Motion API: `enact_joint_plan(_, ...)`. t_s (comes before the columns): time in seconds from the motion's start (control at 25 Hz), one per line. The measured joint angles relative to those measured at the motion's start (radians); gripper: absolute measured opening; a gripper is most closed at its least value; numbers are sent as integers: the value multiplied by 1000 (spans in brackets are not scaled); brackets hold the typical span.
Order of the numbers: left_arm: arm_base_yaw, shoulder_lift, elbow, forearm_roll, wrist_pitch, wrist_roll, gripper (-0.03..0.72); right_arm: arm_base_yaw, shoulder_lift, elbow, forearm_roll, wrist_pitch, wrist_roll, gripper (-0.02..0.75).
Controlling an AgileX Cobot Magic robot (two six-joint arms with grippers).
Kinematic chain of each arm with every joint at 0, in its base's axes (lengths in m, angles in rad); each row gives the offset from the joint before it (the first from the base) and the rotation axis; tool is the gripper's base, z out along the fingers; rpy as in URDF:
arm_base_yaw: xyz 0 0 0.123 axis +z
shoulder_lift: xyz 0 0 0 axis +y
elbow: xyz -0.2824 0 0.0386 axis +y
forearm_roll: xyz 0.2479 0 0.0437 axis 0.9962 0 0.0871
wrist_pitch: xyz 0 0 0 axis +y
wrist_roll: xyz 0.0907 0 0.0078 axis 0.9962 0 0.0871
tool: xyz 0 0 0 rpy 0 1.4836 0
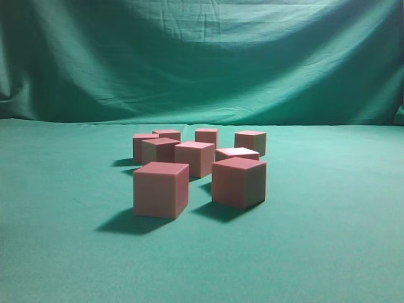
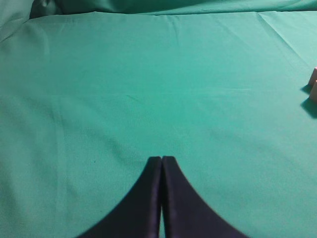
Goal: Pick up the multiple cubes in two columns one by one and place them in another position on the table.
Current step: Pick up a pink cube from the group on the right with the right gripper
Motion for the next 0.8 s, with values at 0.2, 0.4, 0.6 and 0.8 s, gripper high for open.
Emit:
enact_joint_plan(0.2,0,0,0,0,0,0,0,-285,-65,-1,-18,0,100,320)
enact_joint_plan(0.4,0,0,0,0,0,0,0,-630,-44,-2,78,5,157,320)
enact_joint_plan(0.6,0,0,0,0,0,0,0,-850,17,-2,201,8,157,320)
enact_joint_plan(0.8,0,0,0,0,0,0,0,-928,107,-2,222,-6,127,320)
